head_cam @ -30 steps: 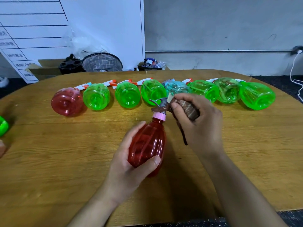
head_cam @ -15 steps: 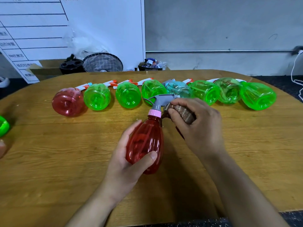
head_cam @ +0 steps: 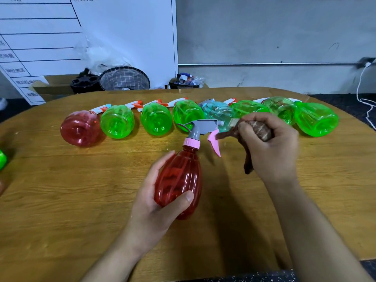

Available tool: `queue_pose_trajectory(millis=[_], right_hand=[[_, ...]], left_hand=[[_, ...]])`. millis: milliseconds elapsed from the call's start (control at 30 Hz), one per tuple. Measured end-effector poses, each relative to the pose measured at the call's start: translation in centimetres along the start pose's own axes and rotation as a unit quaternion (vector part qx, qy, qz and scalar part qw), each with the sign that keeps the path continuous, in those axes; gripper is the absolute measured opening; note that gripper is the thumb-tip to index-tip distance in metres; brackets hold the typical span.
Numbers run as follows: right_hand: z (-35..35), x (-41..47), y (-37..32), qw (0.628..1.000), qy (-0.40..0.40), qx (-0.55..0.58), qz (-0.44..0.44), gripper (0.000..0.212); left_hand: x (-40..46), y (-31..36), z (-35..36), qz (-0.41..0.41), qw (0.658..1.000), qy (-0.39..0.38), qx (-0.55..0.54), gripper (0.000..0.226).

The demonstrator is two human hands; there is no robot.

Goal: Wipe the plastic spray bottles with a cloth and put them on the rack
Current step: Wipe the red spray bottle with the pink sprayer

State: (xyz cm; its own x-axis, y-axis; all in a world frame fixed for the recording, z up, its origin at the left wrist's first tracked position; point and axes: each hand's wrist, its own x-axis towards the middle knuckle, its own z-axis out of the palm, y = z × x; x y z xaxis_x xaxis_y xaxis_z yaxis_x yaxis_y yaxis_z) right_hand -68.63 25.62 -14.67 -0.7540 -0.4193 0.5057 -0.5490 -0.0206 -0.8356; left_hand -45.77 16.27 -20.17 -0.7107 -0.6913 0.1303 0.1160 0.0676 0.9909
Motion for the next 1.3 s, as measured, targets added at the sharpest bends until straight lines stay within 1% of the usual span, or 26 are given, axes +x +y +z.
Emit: queue_pose_trajectory(millis=[67,267,400,467,567,633,733,833,867,900,933,1000,1033,1067,1100,1133,1233,1300], right_hand=[[0.2,-0.3,-0.1,0.999,0.020,-0.024,-0.024,0.011],[1.0,-0.4,-0.2,0.999,-0.031,-0.029,-0.027,0.008],[0.9,-0.5,0.0,0.997,0.001,-0.076,-0.007,0.007],[0.9,-0.6,-0.2,0.999,0.010,-0.041,0.003,0.007],[1.0,-0.5,-0.5,1.000,-0.003,0.010,0.000,0.007],[1.1,-0.4,-0.4,1.000,-0.011,0.014,0.007,0.007],[0.9,-0.3,0.2,0.999,-0.007,-0.012,0.036,0.006],[0.8,-0.6,-0.3,0.999,0.004,0.013,0.041,0.008],[0.9,-0.7,-0.8,0.998,-0.015,0.045,0.031,0.009],[1.1,-0.9,-1.5,0.995,-0.057,0.085,0.017,0.009],[1.3,-1.2,-2.2,0.985,-0.117,0.123,-0.001,0.009],[1.9,-2.0,-3.4,0.950,-0.258,0.173,-0.028,0.010],[2.2,-2.4,-3.8,0.930,-0.319,0.184,-0.025,0.010],[2.5,-2.7,-4.0,0.912,-0.362,0.191,-0.013,0.011],[2.7,-2.9,-4.2,0.903,-0.382,0.197,-0.003,0.013],[3.0,-3.1,-4.2,0.904,-0.378,0.201,0.003,0.015],[3.8,-3.2,-4.1,0.927,-0.314,0.205,0.011,0.016],[4.2,-3.3,-4.2,0.936,-0.275,0.221,0.019,0.017]], left_hand=[[0.0,0.0,0.1,0.002,1.000,-0.005,0.006,0.085],[-0.1,0.0,0.1,0.009,1.000,-0.010,0.016,0.085],[-0.1,-0.1,0.0,0.008,1.000,-0.015,0.016,0.085],[-0.2,0.0,0.0,0.006,1.000,-0.017,0.016,0.085],[-0.1,0.2,0.1,0.003,1.000,-0.013,0.013,0.086],[-0.1,0.3,0.2,0.005,1.000,-0.011,0.017,0.087],[-0.1,0.3,0.2,0.010,1.000,-0.007,0.020,0.086],[0.0,0.6,0.2,-0.006,0.999,0.025,-0.027,0.087],[0.1,0.7,0.1,-0.011,0.998,0.044,-0.049,0.087],[0.3,1.0,-0.1,-0.018,0.995,0.062,-0.071,0.090],[0.5,1.3,-0.2,-0.024,0.993,0.075,-0.089,0.096],[0.5,1.9,-0.6,-0.028,0.990,0.084,-0.113,0.104],[0.5,2.3,-0.7,-0.028,0.989,0.082,-0.119,0.105],[0.4,2.5,-0.9,-0.026,0.989,0.077,-0.121,0.104],[0.3,2.7,-0.9,-0.022,0.990,0.069,-0.120,0.103],[0.1,3.0,-1.1,-0.015,0.991,0.061,-0.117,0.103],[-0.4,3.6,-1.6,0.011,0.996,0.038,-0.086,0.105],[-0.6,4.0,-1.9,0.032,0.997,0.024,-0.064,0.109]])
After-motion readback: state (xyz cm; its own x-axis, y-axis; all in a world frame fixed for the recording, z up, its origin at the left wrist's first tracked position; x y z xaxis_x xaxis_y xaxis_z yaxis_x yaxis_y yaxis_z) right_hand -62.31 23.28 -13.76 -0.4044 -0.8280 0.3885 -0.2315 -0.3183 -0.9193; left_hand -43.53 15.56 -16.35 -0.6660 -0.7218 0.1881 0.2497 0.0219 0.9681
